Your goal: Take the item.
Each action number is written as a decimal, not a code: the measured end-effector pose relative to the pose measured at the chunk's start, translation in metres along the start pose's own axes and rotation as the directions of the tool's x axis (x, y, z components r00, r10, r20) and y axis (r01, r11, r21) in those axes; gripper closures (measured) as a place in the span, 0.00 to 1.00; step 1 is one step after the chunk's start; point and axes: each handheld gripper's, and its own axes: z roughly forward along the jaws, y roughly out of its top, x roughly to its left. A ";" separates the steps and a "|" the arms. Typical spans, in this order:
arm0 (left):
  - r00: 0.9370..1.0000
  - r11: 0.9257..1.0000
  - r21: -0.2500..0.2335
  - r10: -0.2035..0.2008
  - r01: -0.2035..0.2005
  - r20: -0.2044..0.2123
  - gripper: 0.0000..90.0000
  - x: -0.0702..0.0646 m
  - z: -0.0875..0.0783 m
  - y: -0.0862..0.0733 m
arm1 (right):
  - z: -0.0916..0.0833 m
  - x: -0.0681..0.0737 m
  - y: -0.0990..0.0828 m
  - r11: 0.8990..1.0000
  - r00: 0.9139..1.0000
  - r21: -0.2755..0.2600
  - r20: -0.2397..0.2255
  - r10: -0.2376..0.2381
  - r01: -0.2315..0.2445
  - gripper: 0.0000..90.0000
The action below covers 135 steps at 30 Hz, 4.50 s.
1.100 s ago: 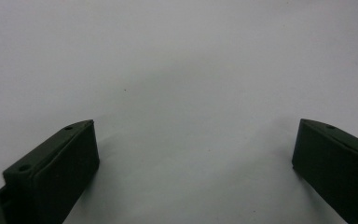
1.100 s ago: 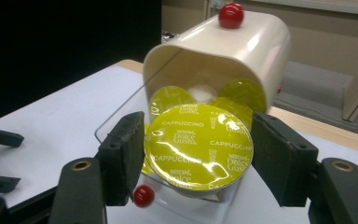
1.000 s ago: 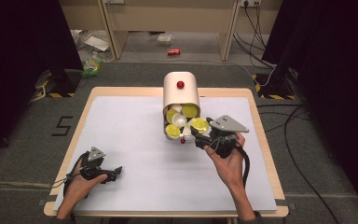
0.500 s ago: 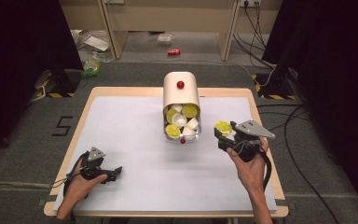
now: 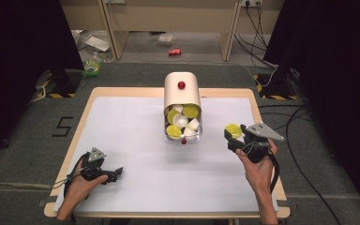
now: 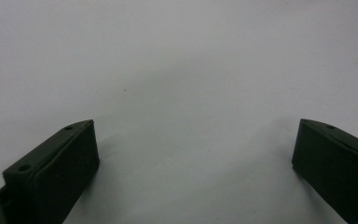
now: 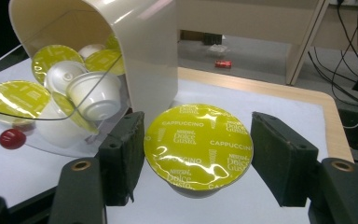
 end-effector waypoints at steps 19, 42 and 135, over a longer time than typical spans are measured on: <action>1.000 1.000 0.000 0.000 0.000 0.000 0.00 0.000 0.000 0.000 | 0.013 -0.012 -0.017 0.999 0.999 0.029 0.030 0.014 -0.015 0.42; 1.000 1.000 -0.001 0.000 0.000 0.000 0.00 0.000 0.000 0.000 | 0.029 -0.024 -0.036 0.997 0.998 0.075 0.060 0.020 -0.024 0.42; 1.000 1.000 0.000 0.001 -0.001 0.000 0.00 0.000 0.000 0.000 | 0.061 -0.037 -0.079 0.970 0.996 0.239 0.087 0.021 -0.042 0.42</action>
